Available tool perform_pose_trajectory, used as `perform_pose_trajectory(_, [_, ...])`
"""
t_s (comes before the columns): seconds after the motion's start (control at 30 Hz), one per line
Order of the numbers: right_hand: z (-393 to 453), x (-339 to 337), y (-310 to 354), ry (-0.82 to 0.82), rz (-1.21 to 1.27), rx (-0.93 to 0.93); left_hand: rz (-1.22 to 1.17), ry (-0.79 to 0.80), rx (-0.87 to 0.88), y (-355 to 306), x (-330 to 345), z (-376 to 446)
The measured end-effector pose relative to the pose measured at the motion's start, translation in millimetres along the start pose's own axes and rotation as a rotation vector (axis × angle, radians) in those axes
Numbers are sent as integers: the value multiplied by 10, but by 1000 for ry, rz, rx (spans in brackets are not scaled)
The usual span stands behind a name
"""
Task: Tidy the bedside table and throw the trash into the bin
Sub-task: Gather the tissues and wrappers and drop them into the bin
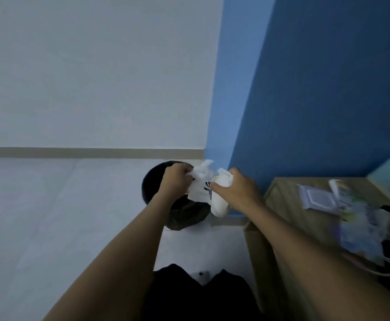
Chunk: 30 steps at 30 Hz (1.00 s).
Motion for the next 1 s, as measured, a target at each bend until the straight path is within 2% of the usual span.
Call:
perform_pose_trajectory(0.13, [403, 645, 221, 75, 39, -16, -156, -149, -325, 775, -31, 354])
perform_pose_trajectory(0.27, [946, 1279, 180, 101, 57, 11, -269, -192, -539, 1373, 269, 756])
perform_pose_trajectory(0.47, [1591, 2131, -89, 99, 95, 15, -135, -195, -604, 1974, 888, 1174])
perform_pose_trajectory(0.67, [1944, 2733, -264, 90, 117, -57, -69, -138, -621, 2380, 1377, 1365])
perform_pose_trajectory(0.87, [2117, 2938, -399, 160, 73, -75, -30, -119, -679, 2479, 1523, 1414])
perform_pose_trajectory(1.0, [2116, 2866, -414, 171, 90, -79, 5, -137, -653, 2458, 1467, 1426])
Point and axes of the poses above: each hand's wrist, its own z-axis towards the middle knuckle, its own x-axis out of the palm, y = z × x, the point moved 1 cm from there along z, towards the middle knuckle, and after that the axes turned 8 degrees about -y, right-handed, at the moved point
